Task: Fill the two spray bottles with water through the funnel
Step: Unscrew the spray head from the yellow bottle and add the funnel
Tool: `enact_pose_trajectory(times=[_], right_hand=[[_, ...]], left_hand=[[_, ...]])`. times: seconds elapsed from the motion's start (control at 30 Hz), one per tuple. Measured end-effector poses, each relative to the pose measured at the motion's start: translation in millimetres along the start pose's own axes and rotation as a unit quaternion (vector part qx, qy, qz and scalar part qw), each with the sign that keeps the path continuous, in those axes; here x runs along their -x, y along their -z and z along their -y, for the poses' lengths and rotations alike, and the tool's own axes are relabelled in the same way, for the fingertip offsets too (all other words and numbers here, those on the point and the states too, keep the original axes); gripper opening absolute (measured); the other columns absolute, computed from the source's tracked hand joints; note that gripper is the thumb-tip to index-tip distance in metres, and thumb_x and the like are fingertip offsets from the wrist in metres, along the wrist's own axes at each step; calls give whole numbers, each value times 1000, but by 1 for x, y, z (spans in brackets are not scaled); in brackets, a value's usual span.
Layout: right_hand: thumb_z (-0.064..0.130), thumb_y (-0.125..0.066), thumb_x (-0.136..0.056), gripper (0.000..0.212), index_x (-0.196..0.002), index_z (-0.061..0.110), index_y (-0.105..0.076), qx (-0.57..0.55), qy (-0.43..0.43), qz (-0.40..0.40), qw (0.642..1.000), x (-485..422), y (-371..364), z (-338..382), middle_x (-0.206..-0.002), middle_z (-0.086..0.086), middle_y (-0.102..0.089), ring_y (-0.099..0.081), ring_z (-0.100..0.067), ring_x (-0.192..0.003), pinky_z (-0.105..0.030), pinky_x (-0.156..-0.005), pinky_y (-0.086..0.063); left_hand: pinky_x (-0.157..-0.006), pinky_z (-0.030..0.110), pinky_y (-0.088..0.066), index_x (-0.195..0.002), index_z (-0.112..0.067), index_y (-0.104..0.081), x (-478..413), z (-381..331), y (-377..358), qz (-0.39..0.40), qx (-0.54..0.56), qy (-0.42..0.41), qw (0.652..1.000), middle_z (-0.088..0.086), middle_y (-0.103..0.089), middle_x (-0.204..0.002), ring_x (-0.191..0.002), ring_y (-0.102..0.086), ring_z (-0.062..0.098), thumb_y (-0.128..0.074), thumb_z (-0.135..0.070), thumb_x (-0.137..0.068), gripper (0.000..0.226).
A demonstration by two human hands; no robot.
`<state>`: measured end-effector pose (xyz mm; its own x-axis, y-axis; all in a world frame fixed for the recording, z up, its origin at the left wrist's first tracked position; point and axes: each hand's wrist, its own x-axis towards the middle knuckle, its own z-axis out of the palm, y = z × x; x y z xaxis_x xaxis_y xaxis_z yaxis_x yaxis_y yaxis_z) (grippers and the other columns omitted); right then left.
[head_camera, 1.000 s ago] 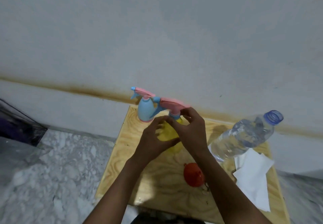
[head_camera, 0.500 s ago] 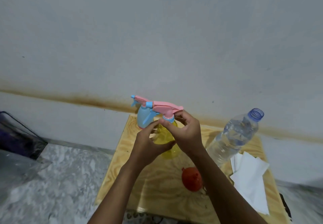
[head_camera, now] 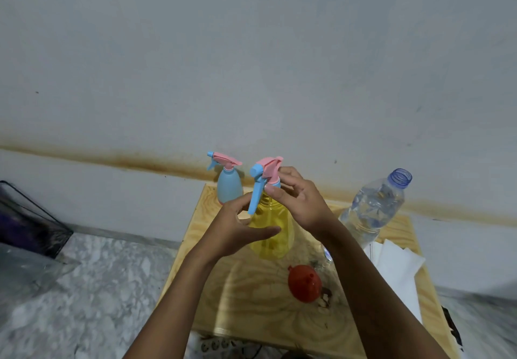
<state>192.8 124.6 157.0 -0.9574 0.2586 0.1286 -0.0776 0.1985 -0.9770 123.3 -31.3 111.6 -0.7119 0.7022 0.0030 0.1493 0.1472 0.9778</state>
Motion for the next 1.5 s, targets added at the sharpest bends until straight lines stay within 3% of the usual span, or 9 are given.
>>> enact_pose_trajectory(times=[0.13,0.27,0.43,0.6,0.8,0.93,1.17,1.33,1.5], right_hand=[[17,-56,-98,34,-131,9,-59,-58,-24,-1,998,3,3,5,-114,5,-69,-66,-5,-104,-20,-85,-51],[37,-60,-94,35,-125,20,-59,-75,-34,-42,996,6,-5,-3,-118,-2,-69,-65,-19,-112,-39,-97,-53],[12,-69,-89,18,-105,22,-67,-102,-19,-123,987,7,-19,-3,-90,16,-74,-70,1,-87,-11,-70,-51],[27,-58,-97,27,-123,29,-56,-82,-31,-140,986,7,-26,-5,-112,11,-68,-65,-5,-108,-19,-89,-53],[31,-77,-83,29,-108,27,-63,-16,-29,-199,979,10,-40,-4,-104,10,-66,-62,2,-97,-11,-77,-50],[31,-77,-83,32,-113,24,-67,52,-3,-214,975,10,-37,-7,-106,7,-66,-62,-4,-101,-13,-83,-49],[23,-53,-101,23,-120,15,-62,-4,14,-184,983,19,-24,-16,-108,-2,-71,-66,-16,-106,-32,-90,-53],[20,-43,-104,21,-113,31,-59,-49,38,-210,976,18,3,-8,-96,7,-69,-67,-19,-97,-35,-91,-55],[24,-43,-105,22,-103,26,-65,-100,-18,-285,953,14,35,-6,-84,0,-64,-64,-9,-86,-31,-89,-56]], left_hand=[[-81,29,-58,-117,-35,-66,0,-5,1,4,12,-2,1000,-13,-71,-102,-106,-63,16,-89,-28,-69,53],[-72,23,-57,-119,-33,-66,1,-6,-3,-18,7,0,1000,-12,-71,-101,-102,-63,11,-88,-30,-70,54],[-75,36,-62,-121,-36,-65,2,-5,-9,-43,6,-4,999,-13,-72,-102,-100,-63,12,-88,-30,-70,56],[-73,35,-61,-118,-38,-64,4,-1,-13,-82,-6,-8,997,-15,-71,-100,-97,-63,8,-88,-33,-69,54],[-78,27,-56,-112,-53,-53,4,3,-21,-103,-43,-18,994,-31,-65,-99,-98,-58,-4,-87,-26,-69,61],[-80,25,-54,-111,-51,-50,6,9,-25,-109,-55,-17,992,-40,-60,-96,-97,-54,-13,-88,-23,-70,63],[-82,26,-56,-120,-29,-58,7,35,-28,-88,-61,-16,994,-17,-66,-106,-98,-60,1,-89,-39,-65,64],[-77,14,-49,-116,-35,-50,11,61,-37,-76,-109,4,991,-19,-61,-106,-97,-58,1,-90,-32,-65,65],[-85,28,-47,-127,-23,-47,18,99,-47,-92,-133,82,983,-9,-55,-119,-108,-53,12,-88,-34,-66,74]])
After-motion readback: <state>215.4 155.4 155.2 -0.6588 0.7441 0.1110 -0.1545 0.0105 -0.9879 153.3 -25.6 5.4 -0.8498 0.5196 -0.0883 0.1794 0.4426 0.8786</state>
